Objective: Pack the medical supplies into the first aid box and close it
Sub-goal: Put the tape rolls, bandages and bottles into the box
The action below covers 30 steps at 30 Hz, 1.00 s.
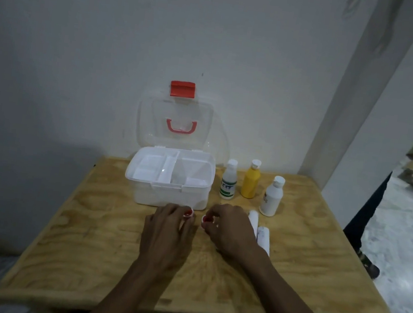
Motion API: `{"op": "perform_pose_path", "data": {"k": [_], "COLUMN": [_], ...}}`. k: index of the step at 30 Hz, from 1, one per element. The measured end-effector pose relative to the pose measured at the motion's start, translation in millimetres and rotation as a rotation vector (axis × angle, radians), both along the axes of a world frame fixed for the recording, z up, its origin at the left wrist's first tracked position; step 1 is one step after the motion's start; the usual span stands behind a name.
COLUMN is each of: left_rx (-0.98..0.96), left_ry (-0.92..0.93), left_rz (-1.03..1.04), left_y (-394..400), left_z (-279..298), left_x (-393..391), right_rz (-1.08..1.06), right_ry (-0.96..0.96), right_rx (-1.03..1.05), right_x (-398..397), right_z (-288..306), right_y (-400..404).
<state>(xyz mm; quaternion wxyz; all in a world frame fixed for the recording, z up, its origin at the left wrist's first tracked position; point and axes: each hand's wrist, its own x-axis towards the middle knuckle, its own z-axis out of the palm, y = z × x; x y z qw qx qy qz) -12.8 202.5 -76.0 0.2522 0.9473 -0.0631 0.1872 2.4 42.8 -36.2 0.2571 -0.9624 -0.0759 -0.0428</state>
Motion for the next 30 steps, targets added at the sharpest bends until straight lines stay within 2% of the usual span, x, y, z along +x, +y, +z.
{"op": "perform_pose_path", "data": {"k": [6, 14, 19, 24, 30], "left_rx": [0.034, -0.001, -0.143, -0.210, -0.113], "left_ry": [0.021, 0.023, -0.186, -0.264, -0.127], "left_rz": [0.032, -0.026, -0.003, 0.168, 0.196], "left_y": [3.1, 12.3, 38.0, 76.3, 106.2], "left_z": [-6.1, -5.6, 31.5, 78.6, 93.5], "left_x": [5.5, 0.9, -16.7, 19.1, 83.7], "right_rz": [-0.037, 0.001, 0.072, 0.118, 0.167], "right_ry": [-0.018, -0.041, -0.121, -0.280, -0.299], "right_rx": [-0.105, -0.084, 0.080, 0.136, 0.091], "right_x": [2.0, -3.2, -4.9, 38.7, 111.7], "right_z": [-10.9, -4.0, 30.5, 70.0, 74.7], "right_y": [5.1, 8.1, 20.8, 52.4, 96.6]}}
